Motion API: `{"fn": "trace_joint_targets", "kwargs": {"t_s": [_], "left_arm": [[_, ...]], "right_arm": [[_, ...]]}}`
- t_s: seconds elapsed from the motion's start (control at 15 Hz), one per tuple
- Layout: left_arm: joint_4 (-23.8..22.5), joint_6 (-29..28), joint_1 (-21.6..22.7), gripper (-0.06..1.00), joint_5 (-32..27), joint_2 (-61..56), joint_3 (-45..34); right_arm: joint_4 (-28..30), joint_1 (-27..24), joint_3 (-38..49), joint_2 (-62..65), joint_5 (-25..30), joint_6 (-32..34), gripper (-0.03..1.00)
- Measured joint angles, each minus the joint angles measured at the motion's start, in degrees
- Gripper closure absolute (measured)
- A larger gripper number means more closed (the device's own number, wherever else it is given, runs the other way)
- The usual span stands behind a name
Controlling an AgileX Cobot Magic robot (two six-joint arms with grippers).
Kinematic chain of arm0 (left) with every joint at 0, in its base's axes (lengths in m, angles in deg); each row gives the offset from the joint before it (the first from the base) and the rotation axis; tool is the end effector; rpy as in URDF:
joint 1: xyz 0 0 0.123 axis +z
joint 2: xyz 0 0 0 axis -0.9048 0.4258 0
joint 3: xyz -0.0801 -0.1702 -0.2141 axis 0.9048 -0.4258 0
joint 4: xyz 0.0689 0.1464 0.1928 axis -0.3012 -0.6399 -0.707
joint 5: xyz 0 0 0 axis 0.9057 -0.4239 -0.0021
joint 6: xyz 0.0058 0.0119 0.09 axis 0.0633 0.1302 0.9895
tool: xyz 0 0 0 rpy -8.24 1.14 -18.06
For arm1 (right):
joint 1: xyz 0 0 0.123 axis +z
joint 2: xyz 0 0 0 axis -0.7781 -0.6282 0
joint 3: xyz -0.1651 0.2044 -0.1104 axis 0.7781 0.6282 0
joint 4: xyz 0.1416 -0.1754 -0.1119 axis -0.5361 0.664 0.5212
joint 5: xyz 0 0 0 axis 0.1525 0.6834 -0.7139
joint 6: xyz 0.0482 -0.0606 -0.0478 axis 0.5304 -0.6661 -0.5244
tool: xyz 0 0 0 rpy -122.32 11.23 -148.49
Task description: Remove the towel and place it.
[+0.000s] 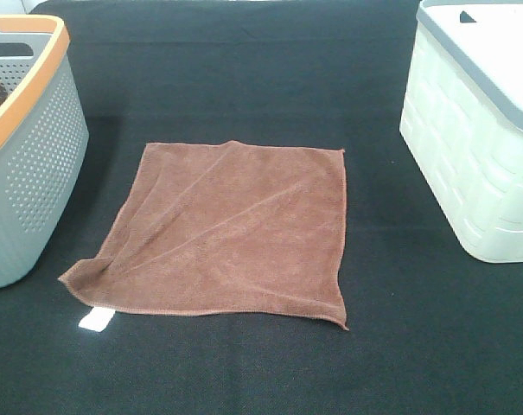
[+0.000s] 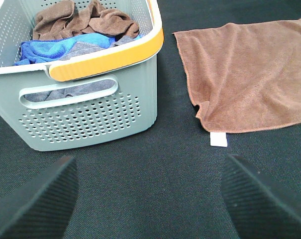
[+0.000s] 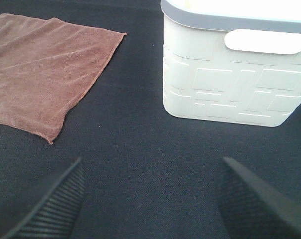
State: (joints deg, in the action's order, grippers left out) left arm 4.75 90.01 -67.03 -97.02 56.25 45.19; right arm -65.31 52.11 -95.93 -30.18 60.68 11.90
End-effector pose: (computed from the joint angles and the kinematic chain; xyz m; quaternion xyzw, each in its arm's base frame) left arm -0.0057 -0.0061 0.2783 0.0706 0.8463 -0.0176 0.5278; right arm -0.0075 0.0117 0.2789 -0.0696 0.8462 0.0429 0.5265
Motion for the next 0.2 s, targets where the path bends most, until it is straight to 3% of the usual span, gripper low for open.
{"fn": "trace_joint_targets", "kwargs": {"t_s": [0.2], "left_arm": [[0.0,0.0,0.0,0.18,0.0,0.0,0.0]], "right_arm": [[0.0,0.0,0.0,0.0,0.0,0.0,0.27]]}}
